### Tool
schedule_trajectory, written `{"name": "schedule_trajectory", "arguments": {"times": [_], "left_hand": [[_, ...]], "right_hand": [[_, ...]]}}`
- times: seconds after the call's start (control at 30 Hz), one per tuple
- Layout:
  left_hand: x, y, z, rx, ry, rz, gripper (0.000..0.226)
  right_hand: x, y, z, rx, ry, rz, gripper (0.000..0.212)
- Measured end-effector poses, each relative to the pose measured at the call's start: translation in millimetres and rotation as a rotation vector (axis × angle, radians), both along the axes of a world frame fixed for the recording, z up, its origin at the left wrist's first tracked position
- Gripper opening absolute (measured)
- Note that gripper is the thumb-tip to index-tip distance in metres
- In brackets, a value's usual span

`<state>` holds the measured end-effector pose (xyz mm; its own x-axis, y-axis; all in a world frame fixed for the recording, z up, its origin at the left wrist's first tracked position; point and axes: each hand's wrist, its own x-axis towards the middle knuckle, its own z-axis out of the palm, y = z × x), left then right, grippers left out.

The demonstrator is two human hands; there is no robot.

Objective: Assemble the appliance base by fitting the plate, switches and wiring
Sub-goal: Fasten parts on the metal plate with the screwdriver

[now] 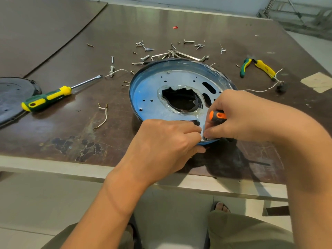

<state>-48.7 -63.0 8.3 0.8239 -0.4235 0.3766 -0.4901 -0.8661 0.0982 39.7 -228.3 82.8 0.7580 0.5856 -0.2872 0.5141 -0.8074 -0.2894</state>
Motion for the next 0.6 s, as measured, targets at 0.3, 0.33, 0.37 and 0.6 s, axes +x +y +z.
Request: {"name": "schedule_trajectory", "arguments": {"times": [0.3,0.33,0.37,0.6], "left_hand": [[1.4,2.6,0.4,-0.042,-0.004,-0.017,0.037],[1.7,3.3,0.2,-0.041,-0.01,-0.016,0.037],[2.1,4.2,0.1,-0.041,-0.012,-0.015,0.036],[4.4,4.7,4.7,-0.042,0.041,0.003,0.046]], "right_hand": [[2.3,0.2,-1.6,-0.004,0.043,-0.061,0.014],[2.5,0.6,-2.5,0.003,0.046,-0.054,0.014],[2.6,1.1,-3.6,0.015,0.05,-0.049,0.012],[5.6,-0.3,-5.6,0.053,0.079,-0.012,0.012]]}}
